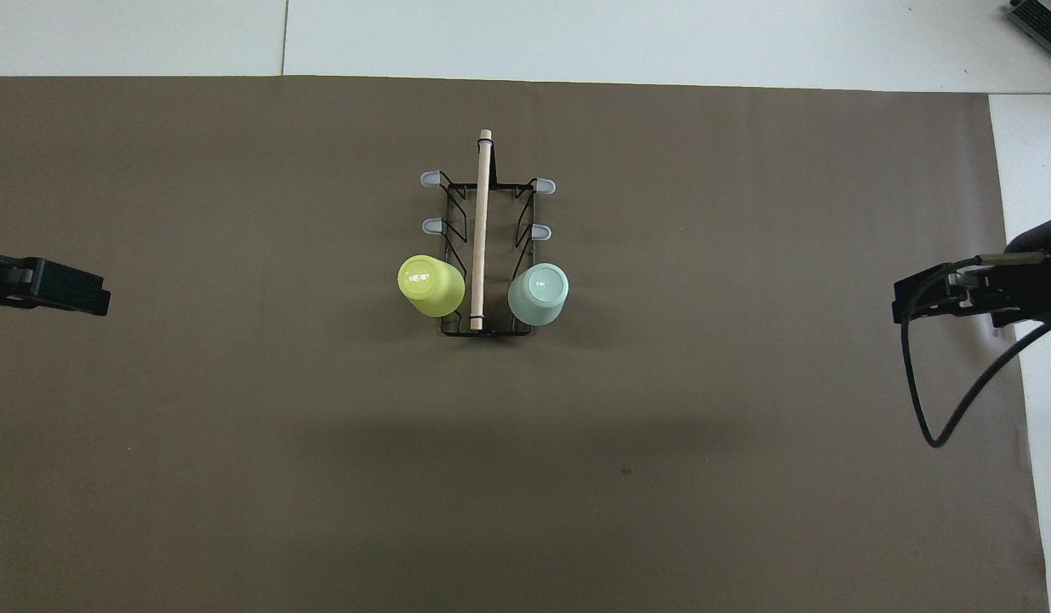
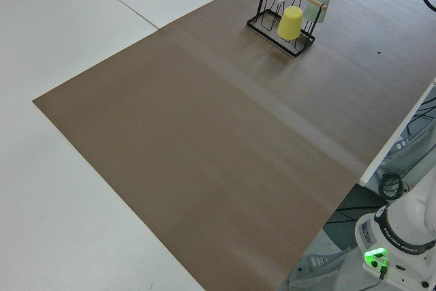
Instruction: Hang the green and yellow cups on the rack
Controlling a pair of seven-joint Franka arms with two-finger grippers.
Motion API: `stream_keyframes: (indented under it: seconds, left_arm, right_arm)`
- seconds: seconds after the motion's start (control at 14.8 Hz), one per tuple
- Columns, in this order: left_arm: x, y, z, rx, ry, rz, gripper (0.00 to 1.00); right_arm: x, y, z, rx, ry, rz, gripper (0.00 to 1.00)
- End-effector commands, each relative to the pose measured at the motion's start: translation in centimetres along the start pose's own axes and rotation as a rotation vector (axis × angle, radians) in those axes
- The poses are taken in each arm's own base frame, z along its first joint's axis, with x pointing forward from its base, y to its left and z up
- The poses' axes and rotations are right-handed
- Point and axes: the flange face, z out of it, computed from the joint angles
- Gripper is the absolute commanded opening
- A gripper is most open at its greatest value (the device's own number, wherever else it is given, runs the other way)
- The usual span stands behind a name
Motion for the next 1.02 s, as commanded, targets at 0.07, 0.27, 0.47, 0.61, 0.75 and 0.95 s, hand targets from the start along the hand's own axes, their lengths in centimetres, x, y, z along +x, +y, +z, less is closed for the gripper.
stream_keyframes:
  seconds: [0.07, 0.27, 0.47, 0.61, 0.75, 0.95]
  left_arm:
    - [-1.0, -0.3, -0.1, -0.007, -0.003, -0.014, 1.0]
    - [-1.1, -0.6, -0.4, -0.021, -0.004, -0.017, 1.0]
    - [-1.1, -1.3, -0.5, -0.02, 0.001, -0.03, 1.0]
    - [-1.1, -1.3, -0.4, -0.018, -0.002, -0.03, 1.0]
    - [-1.1, -1.3, -0.5, -0.018, -0.002, -0.029, 1.0]
    - [-1.0, -1.2, -0.7, -0.019, 0.002, -0.027, 1.0]
  right_arm:
    - [-0.8, 0.4, 0.0, 0.013, 0.0, 0.01, 1.0]
    - [-0.8, 0.3, 0.0, 0.014, 0.0, 0.008, 1.0]
    - [-0.8, 0.3, 0.1, 0.019, -0.002, 0.009, 1.0]
    - [-0.8, 0.3, 0.1, 0.019, 0.0, 0.009, 1.0]
    - [-0.8, 0.3, 0.0, 0.019, 0.0, 0.006, 1.0]
    - [-0.7, 0.4, 0.2, 0.019, -0.002, 0.008, 1.0]
